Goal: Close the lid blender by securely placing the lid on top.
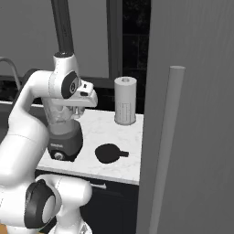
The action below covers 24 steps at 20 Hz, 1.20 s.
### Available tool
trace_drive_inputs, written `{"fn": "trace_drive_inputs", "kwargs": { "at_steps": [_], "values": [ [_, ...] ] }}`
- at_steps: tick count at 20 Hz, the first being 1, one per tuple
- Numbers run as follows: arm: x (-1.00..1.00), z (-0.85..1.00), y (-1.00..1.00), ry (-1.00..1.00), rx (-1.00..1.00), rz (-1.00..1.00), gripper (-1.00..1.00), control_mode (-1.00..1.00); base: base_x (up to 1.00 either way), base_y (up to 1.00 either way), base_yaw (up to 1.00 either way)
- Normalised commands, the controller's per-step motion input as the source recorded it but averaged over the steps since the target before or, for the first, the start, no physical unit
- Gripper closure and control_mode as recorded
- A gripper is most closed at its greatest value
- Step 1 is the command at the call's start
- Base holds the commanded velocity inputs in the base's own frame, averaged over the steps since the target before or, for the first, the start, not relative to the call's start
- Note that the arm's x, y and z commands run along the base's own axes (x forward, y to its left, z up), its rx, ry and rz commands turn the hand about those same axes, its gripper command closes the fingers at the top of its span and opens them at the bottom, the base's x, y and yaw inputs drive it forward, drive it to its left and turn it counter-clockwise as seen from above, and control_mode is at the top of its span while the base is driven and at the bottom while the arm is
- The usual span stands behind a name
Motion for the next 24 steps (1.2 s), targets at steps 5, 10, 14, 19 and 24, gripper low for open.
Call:
{"fn": "trace_drive_inputs", "kwargs": {
  "at_steps": [5, 10, 14, 19, 24],
  "values": [
    [-0.36, 0.0, 0.0, -0.01, 0.0, 0.0, -1.0, -1.0, 0.0, 0.0, 0.0],
    [-0.67, -0.07, -0.07, -0.11, 0.0, -0.07, -1.0, -1.0, 0.0, 0.0, 0.0],
    [-0.38, -0.19, -0.13, -0.1, 0.05, -0.39, -1.0, -1.0, 0.0, 0.0, 0.0],
    [-0.1, -0.22, -0.19, -0.05, 0.1, -0.49, -1.0, -1.0, 0.0, 0.0, 0.0],
    [-0.01, -0.07, -0.22, 0.0, 0.15, -0.52, -1.0, -1.0, 0.0, 0.0, 0.0]
  ]
}}
